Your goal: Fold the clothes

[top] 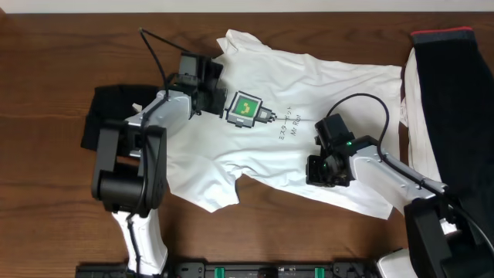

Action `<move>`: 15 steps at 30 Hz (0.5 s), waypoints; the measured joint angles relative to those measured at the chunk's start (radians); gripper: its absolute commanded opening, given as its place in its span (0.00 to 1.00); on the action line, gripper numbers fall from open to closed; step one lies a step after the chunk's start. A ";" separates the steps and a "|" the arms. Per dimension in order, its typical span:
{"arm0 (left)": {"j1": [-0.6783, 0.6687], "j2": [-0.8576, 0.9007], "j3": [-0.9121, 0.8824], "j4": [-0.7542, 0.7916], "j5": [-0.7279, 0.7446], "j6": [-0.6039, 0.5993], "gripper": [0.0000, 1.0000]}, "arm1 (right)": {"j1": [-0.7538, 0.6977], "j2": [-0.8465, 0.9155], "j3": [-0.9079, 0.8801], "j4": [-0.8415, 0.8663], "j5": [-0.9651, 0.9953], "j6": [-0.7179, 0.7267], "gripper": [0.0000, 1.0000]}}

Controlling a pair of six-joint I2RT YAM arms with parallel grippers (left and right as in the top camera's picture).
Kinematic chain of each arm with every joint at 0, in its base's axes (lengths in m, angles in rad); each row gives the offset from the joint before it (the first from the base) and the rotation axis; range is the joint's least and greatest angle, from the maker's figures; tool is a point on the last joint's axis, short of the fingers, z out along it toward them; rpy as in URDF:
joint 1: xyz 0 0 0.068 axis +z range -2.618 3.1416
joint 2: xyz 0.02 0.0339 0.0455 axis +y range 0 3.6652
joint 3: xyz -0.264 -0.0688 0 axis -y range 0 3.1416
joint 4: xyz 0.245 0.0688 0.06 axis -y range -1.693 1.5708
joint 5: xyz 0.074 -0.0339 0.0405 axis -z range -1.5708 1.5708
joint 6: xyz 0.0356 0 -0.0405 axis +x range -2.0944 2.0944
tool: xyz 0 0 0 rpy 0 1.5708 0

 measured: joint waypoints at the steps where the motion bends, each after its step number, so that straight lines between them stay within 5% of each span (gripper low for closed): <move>1: 0.000 0.005 0.001 0.006 -0.001 0.004 0.56 | 0.001 0.005 0.006 -0.015 -0.001 -0.001 0.01; 15: 0.002 0.014 0.003 0.036 -0.058 0.035 0.56 | 0.115 0.012 0.013 -0.222 0.032 -0.006 0.01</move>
